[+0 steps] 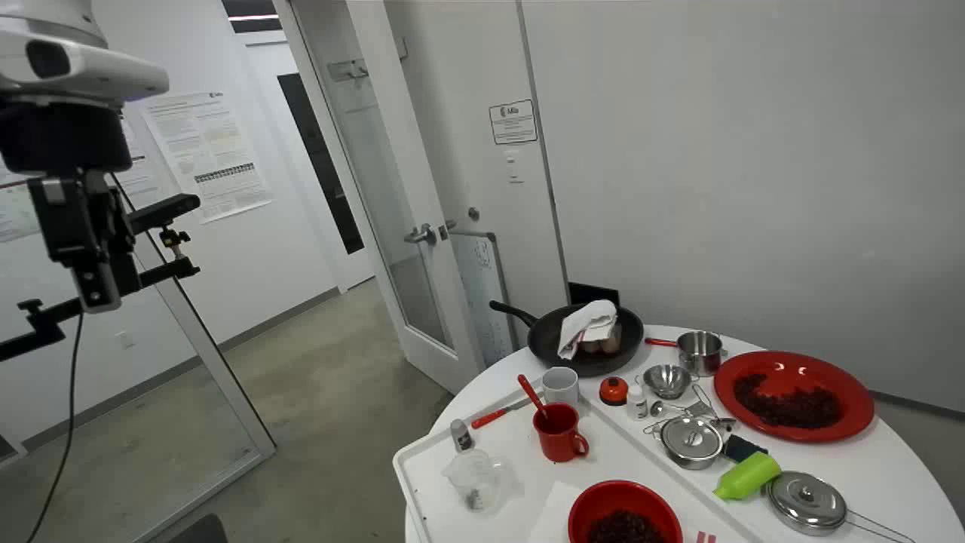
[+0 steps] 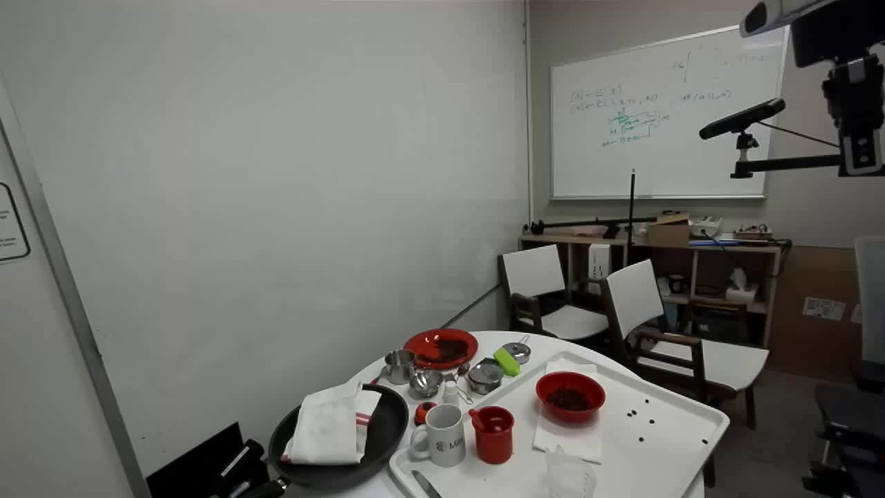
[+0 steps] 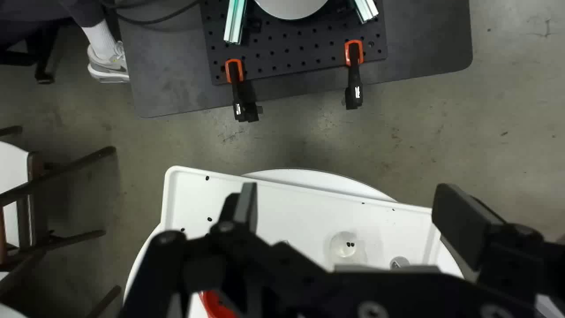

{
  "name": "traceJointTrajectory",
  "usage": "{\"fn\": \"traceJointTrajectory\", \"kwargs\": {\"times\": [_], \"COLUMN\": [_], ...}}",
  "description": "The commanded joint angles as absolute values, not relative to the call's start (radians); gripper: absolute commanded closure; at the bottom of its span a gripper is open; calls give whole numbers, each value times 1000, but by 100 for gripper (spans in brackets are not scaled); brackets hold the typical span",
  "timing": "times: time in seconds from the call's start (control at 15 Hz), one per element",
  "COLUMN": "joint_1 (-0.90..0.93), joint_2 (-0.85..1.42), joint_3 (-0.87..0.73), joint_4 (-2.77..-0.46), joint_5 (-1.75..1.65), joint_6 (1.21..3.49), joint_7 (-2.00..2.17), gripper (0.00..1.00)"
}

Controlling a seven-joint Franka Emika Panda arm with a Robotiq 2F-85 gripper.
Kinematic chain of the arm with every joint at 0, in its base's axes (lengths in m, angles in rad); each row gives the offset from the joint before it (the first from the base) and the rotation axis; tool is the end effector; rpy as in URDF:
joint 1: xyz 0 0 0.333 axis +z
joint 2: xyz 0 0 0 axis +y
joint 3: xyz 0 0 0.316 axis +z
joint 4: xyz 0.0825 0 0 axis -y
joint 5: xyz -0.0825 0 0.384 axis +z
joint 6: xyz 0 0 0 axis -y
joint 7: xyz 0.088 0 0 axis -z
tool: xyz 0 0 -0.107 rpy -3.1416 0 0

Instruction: Remove the spoon from the red mug on the left and place it in the red bowl

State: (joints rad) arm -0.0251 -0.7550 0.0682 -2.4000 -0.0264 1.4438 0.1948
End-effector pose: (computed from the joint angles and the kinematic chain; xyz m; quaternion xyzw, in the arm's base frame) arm 0.2974 0.0144 0.5506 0.9904 -0.0872 -0.0964 0.0473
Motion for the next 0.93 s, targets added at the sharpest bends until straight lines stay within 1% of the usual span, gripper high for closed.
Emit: {"fn": "traceJointTrajectory", "kwargs": {"times": [0.0,0.67,0.87], "joint_1": [-26,-26,-18], "joint_2": [-754,-751,-705], "joint_3": [69,70,88], "joint_4": [-2398,-2397,-2389], "joint_5": [-26,-28,-48], "joint_6": [1442,1443,1503], "joint_7": [194,194,189], "gripper": [0,0,0]}}
